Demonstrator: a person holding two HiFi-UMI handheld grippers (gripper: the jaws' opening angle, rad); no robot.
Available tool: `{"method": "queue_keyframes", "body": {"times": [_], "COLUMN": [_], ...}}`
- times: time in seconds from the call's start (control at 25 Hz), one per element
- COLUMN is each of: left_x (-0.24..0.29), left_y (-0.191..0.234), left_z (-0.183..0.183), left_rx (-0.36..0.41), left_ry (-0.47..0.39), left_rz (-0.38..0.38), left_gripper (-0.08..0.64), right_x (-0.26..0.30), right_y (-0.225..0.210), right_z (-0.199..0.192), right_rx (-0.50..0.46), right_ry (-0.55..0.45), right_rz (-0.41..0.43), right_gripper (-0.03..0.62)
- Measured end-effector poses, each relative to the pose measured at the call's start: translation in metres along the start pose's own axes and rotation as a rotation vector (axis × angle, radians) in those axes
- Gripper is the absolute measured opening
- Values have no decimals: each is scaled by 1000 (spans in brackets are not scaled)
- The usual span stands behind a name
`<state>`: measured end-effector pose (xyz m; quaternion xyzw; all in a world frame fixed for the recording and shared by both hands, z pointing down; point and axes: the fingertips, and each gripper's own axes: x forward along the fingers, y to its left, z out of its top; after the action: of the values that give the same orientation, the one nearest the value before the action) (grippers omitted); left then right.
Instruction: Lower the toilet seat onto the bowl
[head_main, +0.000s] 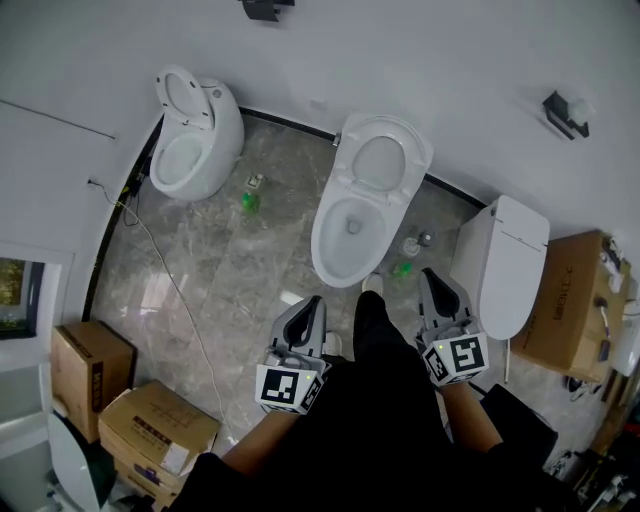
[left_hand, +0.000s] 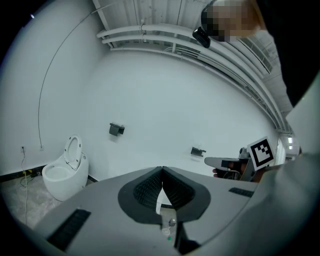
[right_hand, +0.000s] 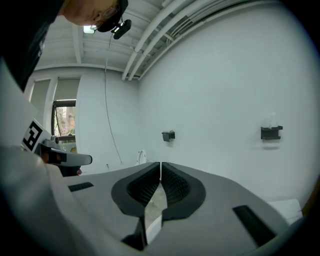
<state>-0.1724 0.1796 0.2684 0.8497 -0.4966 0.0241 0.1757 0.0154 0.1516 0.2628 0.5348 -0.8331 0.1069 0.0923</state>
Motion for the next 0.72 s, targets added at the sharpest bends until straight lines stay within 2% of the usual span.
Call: {"method": "queue_keyframes", "body": {"times": [0.12,0.24,0.4,0.52,0.72], "left_x": [28,63,113,148,185], "left_y": [7,7,-3,-3,0], "left_z": [-3,1,8,6,-2], "left_rx": [-3,-23,0,-45,-11], "left_ry": [2,2,7,21,57], "left_rz": [40,55,38,24,46], "left_gripper": [12,12,12,12,12], "right_x": [22,44,70,86,123], "right_y": [-29,-64,-110,-133,-162], "right_z": [13,24,28,30,11], "right_rx": [1,-2,20,55,73], "right_ry": [-66,-81,-67,-56,-9], "right_rz": [43,55,61,69,113], "right_gripper": [32,32,32,32,34]}}
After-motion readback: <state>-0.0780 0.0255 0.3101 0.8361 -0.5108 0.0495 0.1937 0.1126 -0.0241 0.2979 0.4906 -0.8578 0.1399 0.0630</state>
